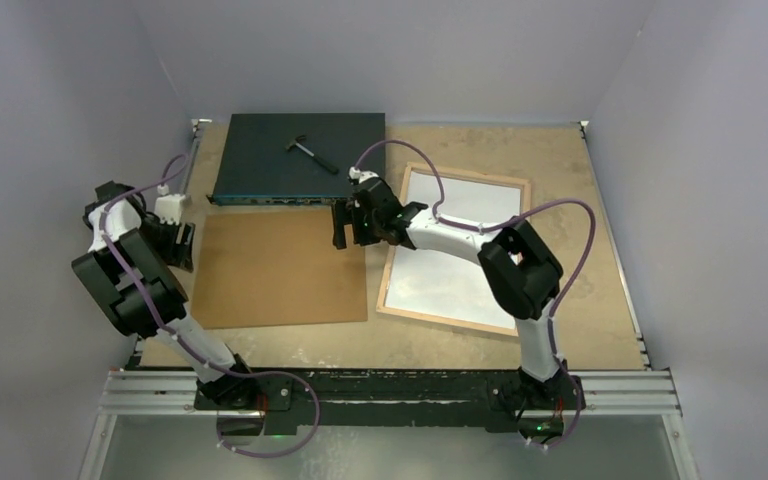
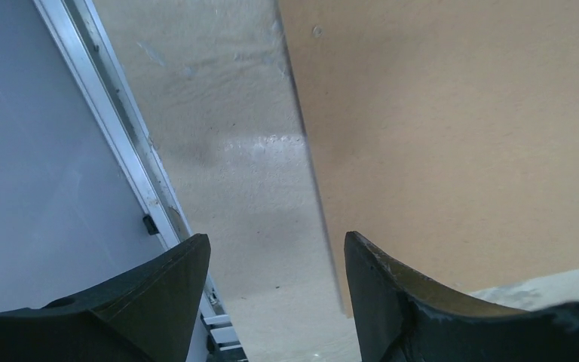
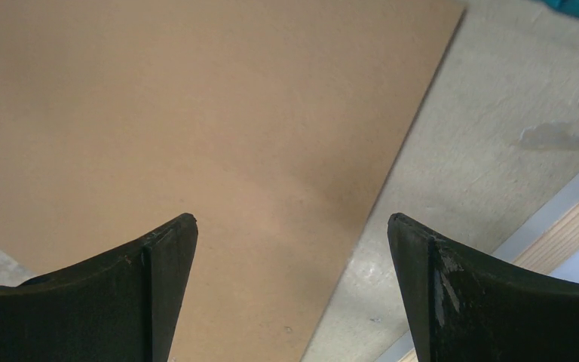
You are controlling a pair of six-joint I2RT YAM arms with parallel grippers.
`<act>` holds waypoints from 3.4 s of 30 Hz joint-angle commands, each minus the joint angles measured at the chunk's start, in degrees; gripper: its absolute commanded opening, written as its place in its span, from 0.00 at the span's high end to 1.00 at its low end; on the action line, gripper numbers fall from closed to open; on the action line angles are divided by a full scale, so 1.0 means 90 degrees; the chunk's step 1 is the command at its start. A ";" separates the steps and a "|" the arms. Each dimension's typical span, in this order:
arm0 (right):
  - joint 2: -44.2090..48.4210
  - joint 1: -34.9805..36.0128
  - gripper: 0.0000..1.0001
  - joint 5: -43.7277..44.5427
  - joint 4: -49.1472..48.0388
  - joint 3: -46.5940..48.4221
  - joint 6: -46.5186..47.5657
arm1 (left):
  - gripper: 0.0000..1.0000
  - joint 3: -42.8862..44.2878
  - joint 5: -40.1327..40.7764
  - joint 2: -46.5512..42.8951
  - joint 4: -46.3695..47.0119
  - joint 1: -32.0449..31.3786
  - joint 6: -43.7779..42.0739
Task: Put the photo into the frame
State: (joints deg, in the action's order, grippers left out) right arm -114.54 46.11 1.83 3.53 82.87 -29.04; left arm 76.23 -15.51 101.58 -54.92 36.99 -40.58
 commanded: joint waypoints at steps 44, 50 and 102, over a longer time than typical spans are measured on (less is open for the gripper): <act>0.0632 -0.0035 0.01 -0.3025 -0.1843 -0.1061 -0.2616 | 0.62 -0.2971 0.0470 0.0119 0.2997 -0.1471 0.0270; 0.1180 -0.0131 0.01 -0.2987 -0.2222 -0.1546 -0.2906 | 0.64 -0.3145 0.0426 -0.0008 0.2956 -0.1826 0.0284; 0.3320 -0.1617 0.09 -0.2088 -0.1452 -0.4412 -0.2004 | 0.75 -0.3273 0.0606 -0.0376 0.2542 -0.3820 0.0573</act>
State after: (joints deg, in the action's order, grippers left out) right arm -88.40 31.86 -18.94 -11.94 43.42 -50.24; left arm 51.35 -1.10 94.00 -24.03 3.92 -38.59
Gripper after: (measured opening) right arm 0.926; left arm 0.253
